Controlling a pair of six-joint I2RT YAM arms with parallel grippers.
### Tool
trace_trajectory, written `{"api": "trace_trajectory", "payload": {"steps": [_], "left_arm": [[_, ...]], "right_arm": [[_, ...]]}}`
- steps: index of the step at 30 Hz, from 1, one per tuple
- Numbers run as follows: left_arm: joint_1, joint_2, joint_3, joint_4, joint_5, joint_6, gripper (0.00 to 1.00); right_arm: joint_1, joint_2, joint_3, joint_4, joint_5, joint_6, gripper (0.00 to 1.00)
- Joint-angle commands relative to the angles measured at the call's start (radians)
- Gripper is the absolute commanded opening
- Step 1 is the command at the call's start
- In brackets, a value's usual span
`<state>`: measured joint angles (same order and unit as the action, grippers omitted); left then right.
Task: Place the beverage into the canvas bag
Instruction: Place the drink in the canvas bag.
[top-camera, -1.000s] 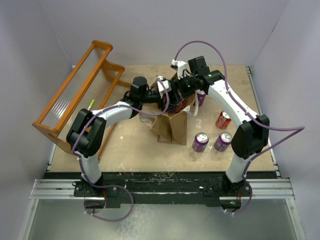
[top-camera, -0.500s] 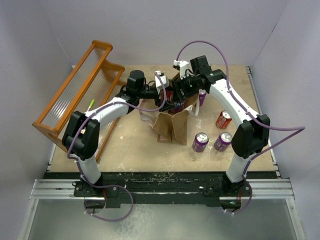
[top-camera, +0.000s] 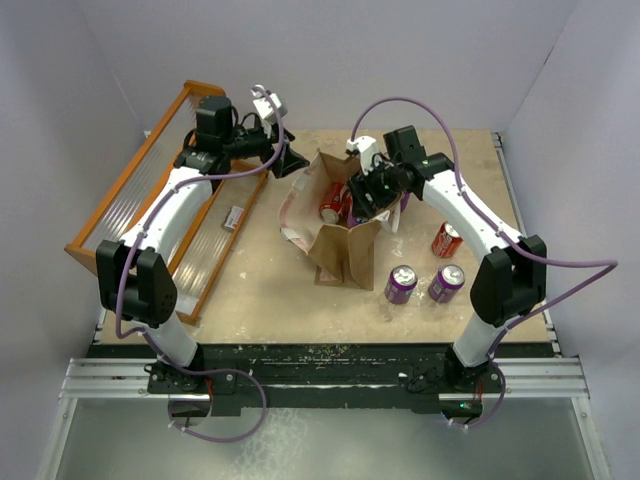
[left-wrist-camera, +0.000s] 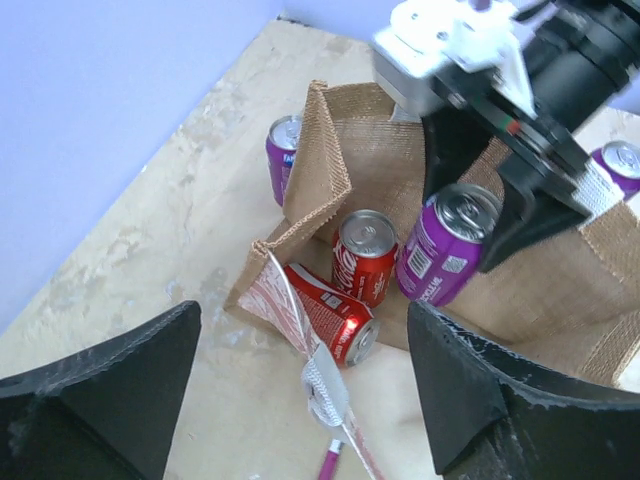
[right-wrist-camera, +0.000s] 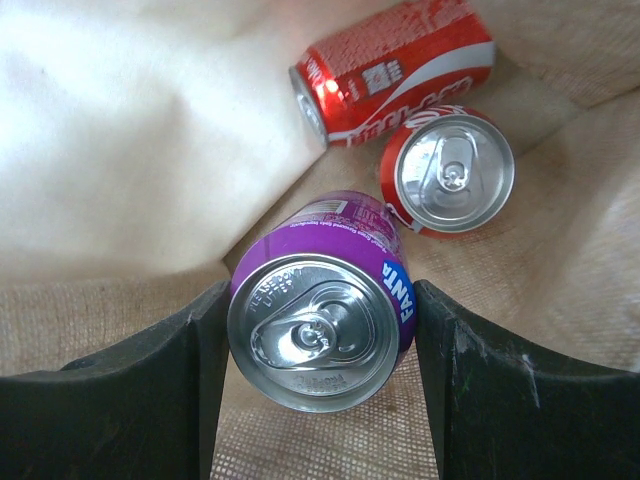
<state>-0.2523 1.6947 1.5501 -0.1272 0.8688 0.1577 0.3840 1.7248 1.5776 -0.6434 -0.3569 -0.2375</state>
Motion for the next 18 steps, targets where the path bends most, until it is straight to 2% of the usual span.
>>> {"api": "trace_trajectory", "payload": {"steps": [1, 3, 8, 18], "left_arm": [[-0.011, 0.026, 0.049, -0.156, -0.110, -0.089, 0.82], [-0.011, 0.023, 0.036, -0.178, -0.114, -0.079, 0.83], [-0.013, -0.046, -0.073, -0.130, -0.071, 0.033, 0.92], [-0.014, -0.131, -0.245, -0.103, 0.015, 0.263, 0.98]], "right_arm": [[0.033, -0.091, -0.060, 0.123, -0.006, -0.100, 0.00], [0.043, -0.098, -0.095, 0.144, 0.006, -0.120, 0.00], [0.056, -0.095, -0.155, 0.198, 0.035, -0.125, 0.00], [0.058, -0.089, -0.260, 0.305, 0.119, -0.125, 0.00]]}}
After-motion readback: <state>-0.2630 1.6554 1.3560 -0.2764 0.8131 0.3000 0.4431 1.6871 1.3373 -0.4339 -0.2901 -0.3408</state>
